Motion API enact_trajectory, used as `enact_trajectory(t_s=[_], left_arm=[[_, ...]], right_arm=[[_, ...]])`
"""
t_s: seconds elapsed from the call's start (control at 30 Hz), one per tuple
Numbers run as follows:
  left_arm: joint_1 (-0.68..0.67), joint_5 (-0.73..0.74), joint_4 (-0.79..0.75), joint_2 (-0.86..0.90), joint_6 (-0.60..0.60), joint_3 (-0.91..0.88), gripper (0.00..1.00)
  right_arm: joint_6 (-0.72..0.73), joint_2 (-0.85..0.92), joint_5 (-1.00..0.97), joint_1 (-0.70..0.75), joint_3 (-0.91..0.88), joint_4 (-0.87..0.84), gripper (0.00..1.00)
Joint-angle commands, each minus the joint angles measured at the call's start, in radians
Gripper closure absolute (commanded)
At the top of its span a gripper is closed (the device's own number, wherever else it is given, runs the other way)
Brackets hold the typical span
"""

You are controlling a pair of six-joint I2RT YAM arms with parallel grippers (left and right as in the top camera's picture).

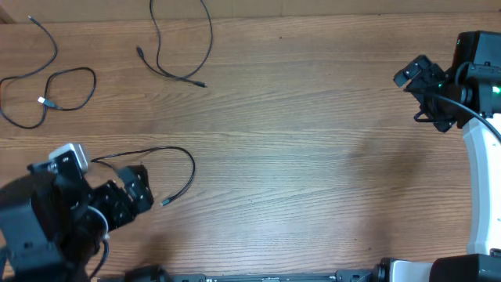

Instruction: Untangle cables

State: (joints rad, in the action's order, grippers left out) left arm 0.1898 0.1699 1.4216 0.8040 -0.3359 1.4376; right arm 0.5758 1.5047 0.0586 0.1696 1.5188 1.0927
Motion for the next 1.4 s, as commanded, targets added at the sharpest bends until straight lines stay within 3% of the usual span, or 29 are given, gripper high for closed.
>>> enact_trajectory(t_s=[0.0, 0.2, 0.47, 0.77, 0.87, 1.13, 1.37], left_arm=[[-0.043, -0.071, 0.013, -0.073, 0.019, -0.003, 0.0], [-0.072, -0.076, 0.038, -0.182, 0.019, -0.026, 0.0], [-0.072, -0.072, -0.032, -0.354, 0.019, -0.205, 0.0], [-0.072, -0.066, -0.328, -0.666, 0.03, -0.608, 0.0], [-0.072, -0.038, -0.449, -0.727, 0.116, -0.737, 0.0], [-0.072, 0.024, -0.587, -0.801, 0.142, -0.978, 0.0], [-0.074, 0.067, -0.916, -0.801, 0.156, -1.212, 0.0]], right_arm=[[-0.005, -0.002, -0.013, -0.001, 0.019, -0.002, 0.0], [-0.005, -0.002, -0.013, -0.001, 0.019, -0.002, 0.0], [-0.005, -0.002, -0.013, -0.001, 0.019, -0.002, 0.0], [-0.005, -0.002, -0.013, -0.001, 0.019, -0.002, 0.0], [-0.005, -0.002, -0.013, -0.001, 0.019, -0.002, 0.0], [-0.005, -0.002, -0.013, -0.001, 0.019, -0.002, 0.0], [-0.005, -0.002, -0.013, -0.001, 0.019, -0.002, 0.0]])
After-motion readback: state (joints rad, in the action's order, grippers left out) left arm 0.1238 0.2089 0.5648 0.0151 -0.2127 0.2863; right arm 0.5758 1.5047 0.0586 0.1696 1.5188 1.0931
